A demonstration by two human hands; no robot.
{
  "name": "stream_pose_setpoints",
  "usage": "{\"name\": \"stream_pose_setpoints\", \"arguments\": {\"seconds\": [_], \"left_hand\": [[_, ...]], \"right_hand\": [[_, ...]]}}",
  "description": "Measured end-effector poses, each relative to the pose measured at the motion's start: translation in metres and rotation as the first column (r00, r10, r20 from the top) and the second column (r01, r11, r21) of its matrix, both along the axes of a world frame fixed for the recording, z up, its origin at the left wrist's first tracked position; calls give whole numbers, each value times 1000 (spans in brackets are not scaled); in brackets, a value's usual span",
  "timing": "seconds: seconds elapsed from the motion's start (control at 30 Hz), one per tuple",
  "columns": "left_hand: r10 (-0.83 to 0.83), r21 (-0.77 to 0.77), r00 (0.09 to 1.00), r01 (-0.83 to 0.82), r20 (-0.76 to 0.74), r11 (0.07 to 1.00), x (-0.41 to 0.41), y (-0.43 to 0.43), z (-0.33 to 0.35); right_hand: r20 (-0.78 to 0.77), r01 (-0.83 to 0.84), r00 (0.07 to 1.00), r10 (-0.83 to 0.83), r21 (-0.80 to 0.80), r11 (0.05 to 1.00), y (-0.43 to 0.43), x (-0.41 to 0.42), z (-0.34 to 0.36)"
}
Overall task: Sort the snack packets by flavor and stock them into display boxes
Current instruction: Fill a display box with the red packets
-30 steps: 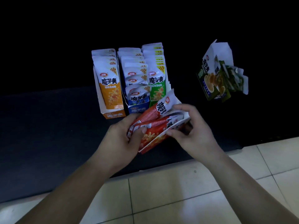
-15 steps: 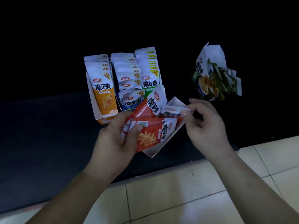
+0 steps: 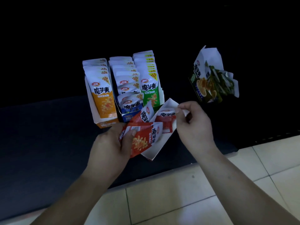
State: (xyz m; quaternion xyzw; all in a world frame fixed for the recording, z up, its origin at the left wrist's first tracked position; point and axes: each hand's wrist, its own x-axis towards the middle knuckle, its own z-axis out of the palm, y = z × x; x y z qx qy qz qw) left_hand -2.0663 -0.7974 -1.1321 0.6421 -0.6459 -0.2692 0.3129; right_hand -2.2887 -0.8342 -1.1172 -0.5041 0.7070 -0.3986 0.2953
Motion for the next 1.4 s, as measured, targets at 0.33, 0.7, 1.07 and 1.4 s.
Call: {"name": "stream_pose_setpoints", "arguments": {"seconds": [0.33,0.7,1.07,1.4], "left_hand": [[-15,25,995,18,-102,1000,-1,4,-14],[-83,-140,980,58,-182,988,-12,1,5],[-28,-196,979,-12,-200,981,-16,-6,23],[10,-152,951,-60,-310,987,-16,-2,32]], "right_hand": [[-604,-207,794,77,-149,967,-28,7,13],[-25,-68,998,66,-79,995,-2,7,13],[-69,-107,993,94,-227,968,-2,-3,45],[-427,-297,885,187,-208,932,-49,-19,18]]}}
